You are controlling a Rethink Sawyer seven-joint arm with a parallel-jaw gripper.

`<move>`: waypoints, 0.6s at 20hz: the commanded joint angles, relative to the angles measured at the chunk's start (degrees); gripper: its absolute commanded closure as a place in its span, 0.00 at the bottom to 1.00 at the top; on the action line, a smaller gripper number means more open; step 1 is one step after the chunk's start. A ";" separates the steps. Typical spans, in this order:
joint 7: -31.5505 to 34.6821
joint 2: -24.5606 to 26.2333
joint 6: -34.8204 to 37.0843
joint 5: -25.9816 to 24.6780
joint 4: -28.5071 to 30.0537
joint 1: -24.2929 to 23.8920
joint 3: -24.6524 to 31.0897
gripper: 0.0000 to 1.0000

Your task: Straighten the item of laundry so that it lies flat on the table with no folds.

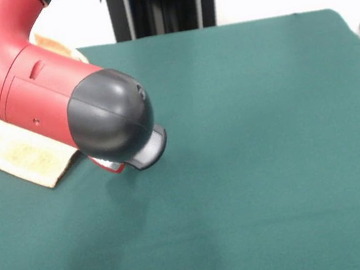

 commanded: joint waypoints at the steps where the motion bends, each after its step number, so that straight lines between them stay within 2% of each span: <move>1: 19.08 7.87 -9.93 11.29 -9.71 1.64 8.29 1.00; 5: 24.28 11.35 -6.79 15.84 -16.87 -0.53 4.14 1.00; 7: 25.18 12.13 -6.42 17.44 -18.09 -1.01 2.59 1.00; 10: 24.31 12.49 -6.29 18.36 -18.04 -1.07 0.89 1.00; 11: 22.95 12.23 -5.97 17.26 -17.18 -0.69 0.47 1.00; 12: 18.07 9.87 -9.90 13.80 -11.91 1.05 2.83 1.00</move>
